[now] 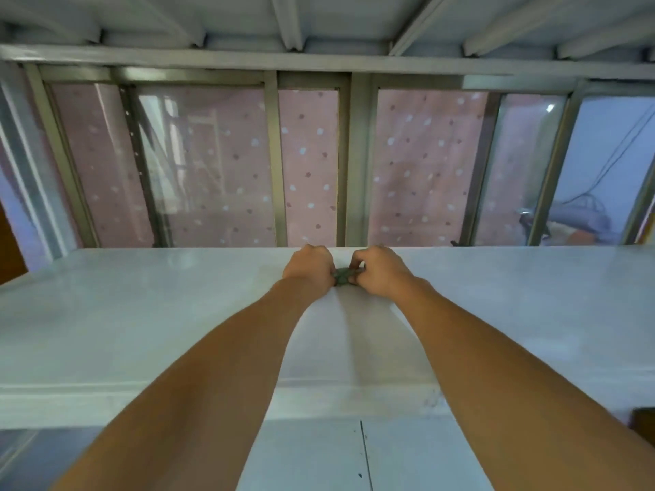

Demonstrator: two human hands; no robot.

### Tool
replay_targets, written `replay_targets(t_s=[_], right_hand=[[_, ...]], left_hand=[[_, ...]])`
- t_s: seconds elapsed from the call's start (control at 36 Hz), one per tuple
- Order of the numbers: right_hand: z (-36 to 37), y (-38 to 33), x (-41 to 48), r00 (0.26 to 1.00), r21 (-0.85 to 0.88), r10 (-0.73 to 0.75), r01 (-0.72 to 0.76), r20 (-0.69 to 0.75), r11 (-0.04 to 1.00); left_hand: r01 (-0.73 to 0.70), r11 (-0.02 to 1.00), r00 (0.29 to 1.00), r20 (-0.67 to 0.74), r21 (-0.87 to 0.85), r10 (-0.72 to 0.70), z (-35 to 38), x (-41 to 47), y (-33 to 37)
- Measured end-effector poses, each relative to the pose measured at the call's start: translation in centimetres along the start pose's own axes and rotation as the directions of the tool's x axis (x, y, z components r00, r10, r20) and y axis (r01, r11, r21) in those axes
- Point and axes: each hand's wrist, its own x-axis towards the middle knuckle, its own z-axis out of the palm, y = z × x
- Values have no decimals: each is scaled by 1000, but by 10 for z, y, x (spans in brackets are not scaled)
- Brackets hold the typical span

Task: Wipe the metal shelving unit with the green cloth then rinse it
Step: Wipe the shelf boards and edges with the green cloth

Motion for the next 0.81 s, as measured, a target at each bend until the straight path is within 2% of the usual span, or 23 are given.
replay_targets(t_s=[0.25,0.42,0.81], right_hand=[[-24,-17,-101,1000,-70,-21,20,-20,997],[-44,-19,-149,1000,-53,-6,5,-10,999],[-73,19,-179,1000,-45,-23,24,7,999]], left_hand=[[-47,998,999,10,36,47,-24,-95,28],[-69,997,998,11,30,69,-28,-132,42],[-107,993,991,78,-51,110,-22,-141,85]])
